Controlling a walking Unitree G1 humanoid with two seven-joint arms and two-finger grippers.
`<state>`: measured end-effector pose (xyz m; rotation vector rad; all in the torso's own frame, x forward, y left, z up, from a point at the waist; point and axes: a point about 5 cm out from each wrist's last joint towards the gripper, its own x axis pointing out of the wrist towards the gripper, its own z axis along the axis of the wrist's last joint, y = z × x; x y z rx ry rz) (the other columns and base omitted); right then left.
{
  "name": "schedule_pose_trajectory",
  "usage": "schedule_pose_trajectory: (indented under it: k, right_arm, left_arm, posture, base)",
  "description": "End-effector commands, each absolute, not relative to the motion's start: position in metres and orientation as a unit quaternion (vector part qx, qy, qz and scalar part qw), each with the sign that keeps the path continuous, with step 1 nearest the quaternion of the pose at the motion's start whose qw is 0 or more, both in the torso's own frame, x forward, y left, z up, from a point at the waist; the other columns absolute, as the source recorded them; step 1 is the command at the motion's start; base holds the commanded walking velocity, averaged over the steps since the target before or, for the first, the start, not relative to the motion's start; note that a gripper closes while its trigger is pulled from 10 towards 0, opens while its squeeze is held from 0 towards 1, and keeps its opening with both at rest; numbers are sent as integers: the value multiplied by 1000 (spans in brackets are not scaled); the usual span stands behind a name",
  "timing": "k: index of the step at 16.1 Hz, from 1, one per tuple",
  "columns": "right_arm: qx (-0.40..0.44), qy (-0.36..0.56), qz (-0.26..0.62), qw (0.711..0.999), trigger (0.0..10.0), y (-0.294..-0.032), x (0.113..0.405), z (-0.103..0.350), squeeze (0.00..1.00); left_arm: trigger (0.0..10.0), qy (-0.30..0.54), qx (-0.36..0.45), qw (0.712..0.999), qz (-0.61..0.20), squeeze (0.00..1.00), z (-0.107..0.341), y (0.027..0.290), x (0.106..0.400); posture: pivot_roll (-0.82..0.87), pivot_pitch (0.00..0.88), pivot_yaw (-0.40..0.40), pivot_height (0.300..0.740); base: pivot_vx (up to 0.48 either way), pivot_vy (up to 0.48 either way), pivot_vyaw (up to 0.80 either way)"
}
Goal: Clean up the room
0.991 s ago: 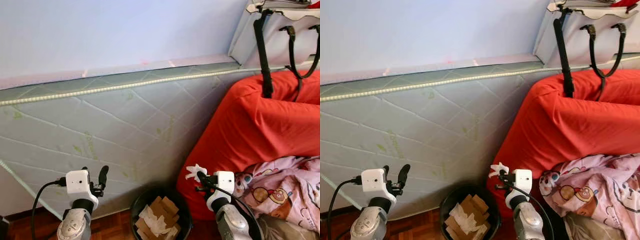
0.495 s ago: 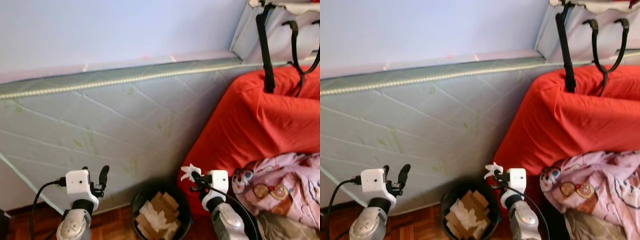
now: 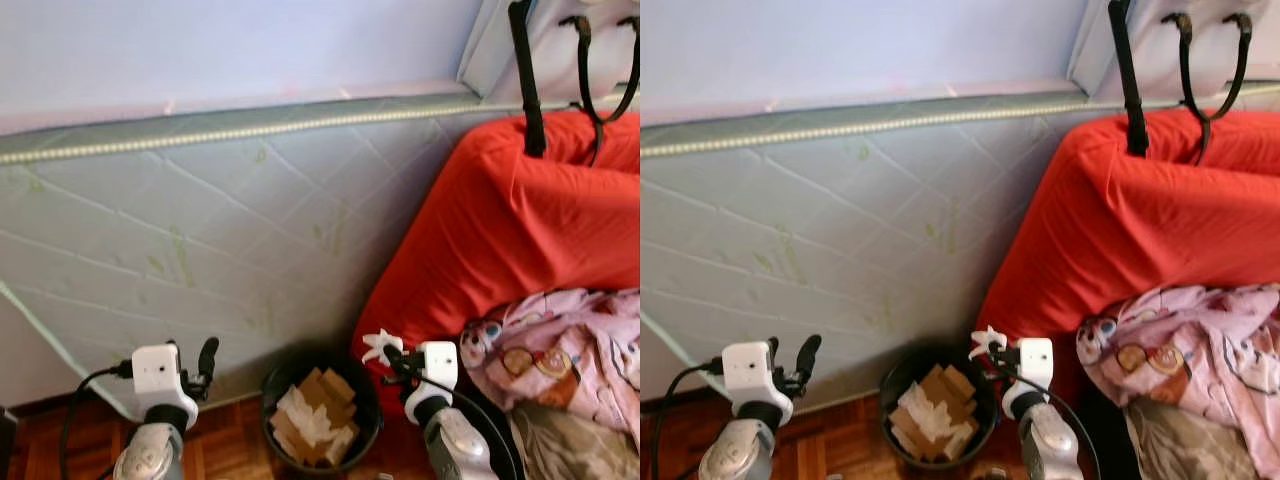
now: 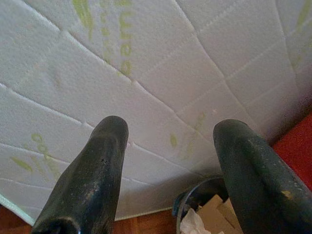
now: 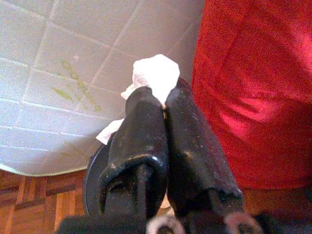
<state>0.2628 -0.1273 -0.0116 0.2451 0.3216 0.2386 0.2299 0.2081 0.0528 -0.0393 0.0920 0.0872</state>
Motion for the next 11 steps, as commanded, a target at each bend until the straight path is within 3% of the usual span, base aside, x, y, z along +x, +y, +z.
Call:
schedule_pose_trajectory:
  k: [1,11]
  right_arm:
    - [117,163,116,973,10000,-129,264,-11,0]
    - [108,191,130,967,10000,-126,263,-16,0]
  left_arm:
    - [10000,43,-22,998,39,0,57,205,230]
    - [10000,40,-36,998,36,0,61,202,232]
  posture:
    - [152,76,-97,665]
    - [158,73,-99,665]
  base:
    - [0,0,0]
    - [0,0,0]
